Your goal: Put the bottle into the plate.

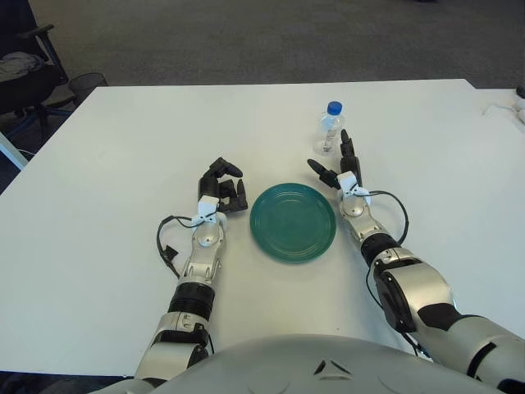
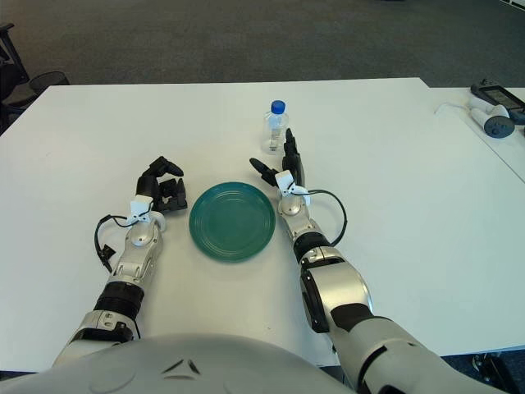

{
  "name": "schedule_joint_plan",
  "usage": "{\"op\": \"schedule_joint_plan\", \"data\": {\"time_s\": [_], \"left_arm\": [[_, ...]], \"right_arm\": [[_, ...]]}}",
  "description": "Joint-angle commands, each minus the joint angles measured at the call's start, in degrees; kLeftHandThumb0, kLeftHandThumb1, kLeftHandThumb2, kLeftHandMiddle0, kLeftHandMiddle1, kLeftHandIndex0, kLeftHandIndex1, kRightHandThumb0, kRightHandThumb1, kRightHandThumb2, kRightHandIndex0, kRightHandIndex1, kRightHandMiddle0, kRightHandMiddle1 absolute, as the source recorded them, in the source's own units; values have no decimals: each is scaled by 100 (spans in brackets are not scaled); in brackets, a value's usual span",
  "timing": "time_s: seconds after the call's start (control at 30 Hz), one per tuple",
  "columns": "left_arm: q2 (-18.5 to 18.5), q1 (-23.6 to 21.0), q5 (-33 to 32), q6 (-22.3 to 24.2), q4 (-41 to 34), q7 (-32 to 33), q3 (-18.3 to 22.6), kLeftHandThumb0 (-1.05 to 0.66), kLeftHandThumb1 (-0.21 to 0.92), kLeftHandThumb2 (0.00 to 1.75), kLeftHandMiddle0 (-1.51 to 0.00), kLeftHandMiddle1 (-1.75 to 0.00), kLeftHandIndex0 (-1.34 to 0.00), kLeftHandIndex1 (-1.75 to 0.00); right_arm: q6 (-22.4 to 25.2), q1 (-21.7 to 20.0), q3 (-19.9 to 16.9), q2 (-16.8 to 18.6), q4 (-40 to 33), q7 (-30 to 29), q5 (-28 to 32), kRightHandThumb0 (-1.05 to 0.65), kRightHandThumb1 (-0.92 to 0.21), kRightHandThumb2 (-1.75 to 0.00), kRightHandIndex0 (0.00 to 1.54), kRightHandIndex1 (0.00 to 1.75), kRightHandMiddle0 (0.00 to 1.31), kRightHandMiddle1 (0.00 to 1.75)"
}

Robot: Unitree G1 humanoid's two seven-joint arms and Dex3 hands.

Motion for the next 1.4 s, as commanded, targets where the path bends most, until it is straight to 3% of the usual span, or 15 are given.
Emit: {"op": "schedule_joint_plan", "data": {"time_s": [0.0,0.83,1.2,1.37], "left_arm": [[30,192,-20,195,107,-23,40,-52,18,148,-123,-175,-71,-175],[133,206,318,67,151,264,-11,-53,16,151,-126,-175,-74,-175],[87,226,285,253,17,295,9,-55,13,154,-130,-175,-76,-175],[78,248,40,62,65,64,70,-53,16,151,-128,-175,-74,-175]], "right_arm": [[274,177,-189,35,228,142,257,-105,-92,-17,0,0,0,0],[233,378,-1114,-10,222,170,1093,-102,-90,-13,0,0,0,0],[270,332,-1320,-92,287,161,1204,-99,-91,-13,0,0,0,0],[214,296,-1365,-117,317,160,1204,-99,-92,-12,0,0,0,0]]}}
